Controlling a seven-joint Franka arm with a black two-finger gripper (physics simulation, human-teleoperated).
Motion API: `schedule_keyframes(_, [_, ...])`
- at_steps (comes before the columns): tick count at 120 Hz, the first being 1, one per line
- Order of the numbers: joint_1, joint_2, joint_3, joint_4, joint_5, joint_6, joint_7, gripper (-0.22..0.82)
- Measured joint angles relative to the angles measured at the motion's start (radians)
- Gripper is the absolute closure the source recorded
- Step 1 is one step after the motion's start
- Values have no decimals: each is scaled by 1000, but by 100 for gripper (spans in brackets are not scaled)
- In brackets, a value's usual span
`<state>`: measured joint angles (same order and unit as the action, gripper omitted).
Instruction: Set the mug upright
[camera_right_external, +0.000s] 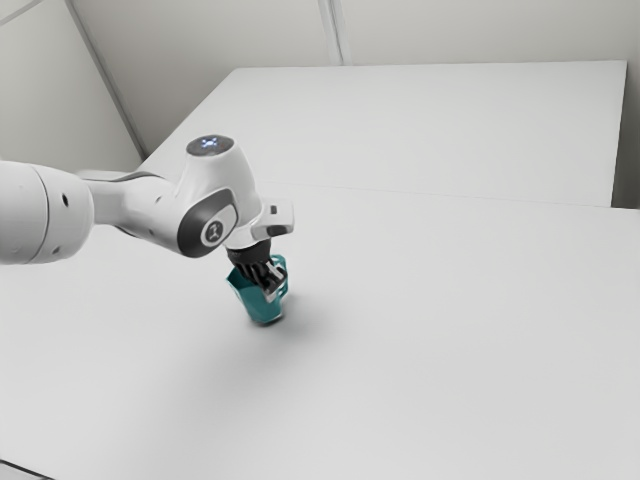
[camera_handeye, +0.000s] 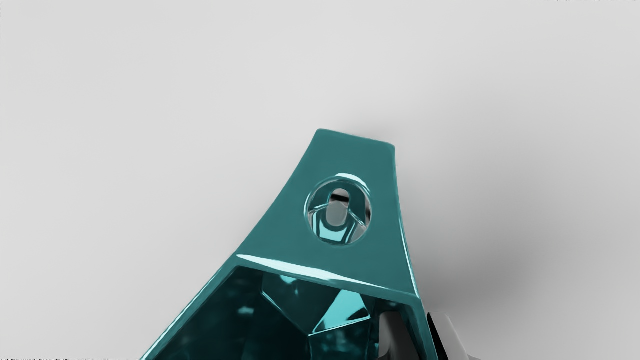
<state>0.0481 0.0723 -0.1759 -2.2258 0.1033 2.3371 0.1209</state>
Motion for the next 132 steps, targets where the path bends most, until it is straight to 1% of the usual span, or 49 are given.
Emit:
schedule_keyframes(26, [-5, 18, 0, -2, 13, 16, -38, 76])
schedule_keyframes(43, [-3, 3, 0, -2, 11, 19, -45, 44])
schedule_keyframes(52, [-3, -36, -1, -2, 11, 11, -48, 31])
schedule_keyframes(64, [0, -85, -4, 3, 11, -19, -51, 19])
schedule_keyframes(79, [-2, -141, -2, 36, -4, -83, -55, 11])
schedule_keyframes(88, [7, -150, 2, 124, -55, -159, -61, 8])
schedule_keyframes(97, [21, -141, 0, 249, -79, -267, -81, 5])
schedule_keyframes(107, [22, -135, -3, 359, -93, -370, -101, 4])
schedule_keyframes(119, [9, -127, -1, 439, -101, -463, -122, 2])
schedule_keyframes(132, [-9, -72, -1, 597, -104, -568, -141, 1])
